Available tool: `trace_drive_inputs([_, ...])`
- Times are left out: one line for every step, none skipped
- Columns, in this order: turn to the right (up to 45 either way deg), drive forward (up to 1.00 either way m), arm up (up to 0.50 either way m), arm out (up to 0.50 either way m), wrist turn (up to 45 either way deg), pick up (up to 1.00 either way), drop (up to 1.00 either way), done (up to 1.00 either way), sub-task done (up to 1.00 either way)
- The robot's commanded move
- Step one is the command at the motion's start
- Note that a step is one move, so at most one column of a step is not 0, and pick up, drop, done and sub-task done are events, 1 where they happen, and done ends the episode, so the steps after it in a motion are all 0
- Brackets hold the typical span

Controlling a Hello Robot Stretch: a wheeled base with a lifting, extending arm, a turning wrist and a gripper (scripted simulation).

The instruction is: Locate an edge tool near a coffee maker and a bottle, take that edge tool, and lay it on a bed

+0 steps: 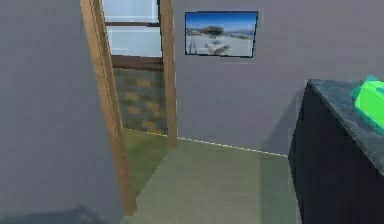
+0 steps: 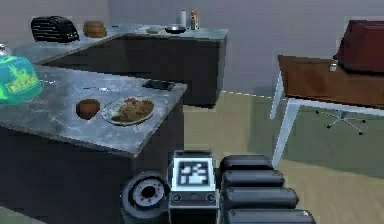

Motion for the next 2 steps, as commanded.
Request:
trace_drive_inputs([0.0, 1.00, 0.00, 0.00, 0.0, 0.00, 0.00, 0.00, 0.00])
trace_drive_inputs([6.0, 0.00, 0.00, 0.00, 0.0, 0.00, 0.00, 0.00, 0.00])
